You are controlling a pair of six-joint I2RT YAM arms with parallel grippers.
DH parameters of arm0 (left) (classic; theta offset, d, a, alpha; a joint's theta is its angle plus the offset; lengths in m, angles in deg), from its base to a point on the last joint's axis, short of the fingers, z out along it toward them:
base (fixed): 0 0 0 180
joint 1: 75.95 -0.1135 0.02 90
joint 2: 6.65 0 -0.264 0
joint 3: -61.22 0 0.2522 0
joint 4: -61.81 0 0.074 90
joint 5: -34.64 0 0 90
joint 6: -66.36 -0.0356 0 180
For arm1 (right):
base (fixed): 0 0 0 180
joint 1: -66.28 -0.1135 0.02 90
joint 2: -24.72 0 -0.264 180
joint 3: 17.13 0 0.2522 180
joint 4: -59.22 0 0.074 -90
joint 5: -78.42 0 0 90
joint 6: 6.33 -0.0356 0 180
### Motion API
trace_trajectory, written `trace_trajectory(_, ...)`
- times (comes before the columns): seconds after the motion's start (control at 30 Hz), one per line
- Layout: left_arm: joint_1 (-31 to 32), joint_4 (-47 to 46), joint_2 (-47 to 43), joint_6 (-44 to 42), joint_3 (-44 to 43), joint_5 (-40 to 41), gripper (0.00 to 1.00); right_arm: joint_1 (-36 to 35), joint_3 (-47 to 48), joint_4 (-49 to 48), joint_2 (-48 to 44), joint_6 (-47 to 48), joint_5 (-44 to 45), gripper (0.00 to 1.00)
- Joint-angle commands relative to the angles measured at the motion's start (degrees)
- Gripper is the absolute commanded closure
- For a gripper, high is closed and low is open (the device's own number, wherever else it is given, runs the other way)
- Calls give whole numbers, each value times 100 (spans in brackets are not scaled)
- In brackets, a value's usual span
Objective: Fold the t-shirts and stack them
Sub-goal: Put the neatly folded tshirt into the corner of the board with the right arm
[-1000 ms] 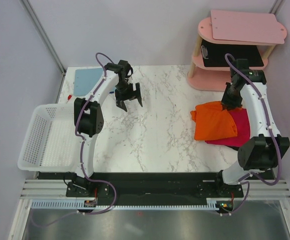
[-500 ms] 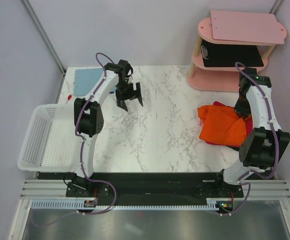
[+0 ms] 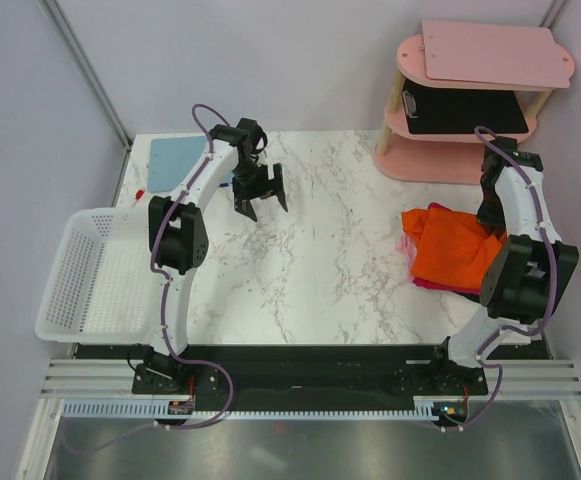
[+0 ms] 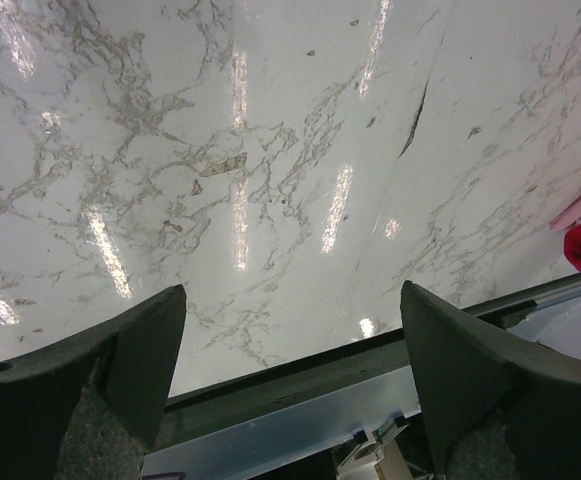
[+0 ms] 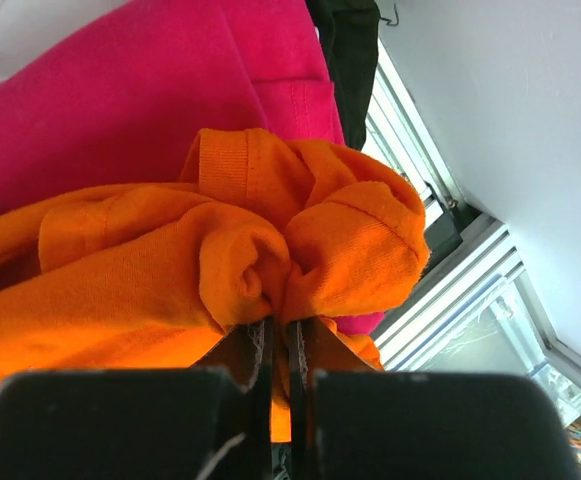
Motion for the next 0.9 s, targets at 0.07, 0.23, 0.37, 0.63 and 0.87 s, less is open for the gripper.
trace_trajectory(0.07,66,-21,64,-108,-230,-143,6,143,270,-413,360,96,561,96)
trace_trajectory(0.23,93,-21,82,-73,-239,-152,6,169,147,-598,501,96,981,92)
trace_trajectory(0.37,119,-21,90,-29,-265,-160,6,231,260,-739,642,96,1017,68)
trace_trajectory(0.63,137,-21,99,68,-292,-143,6,117,745,-1081,-60,483,490,2)
trace_trajectory(0.87,172,-47,178,191,-397,-151,6,-383,736,-1275,-448,518,-923,2)
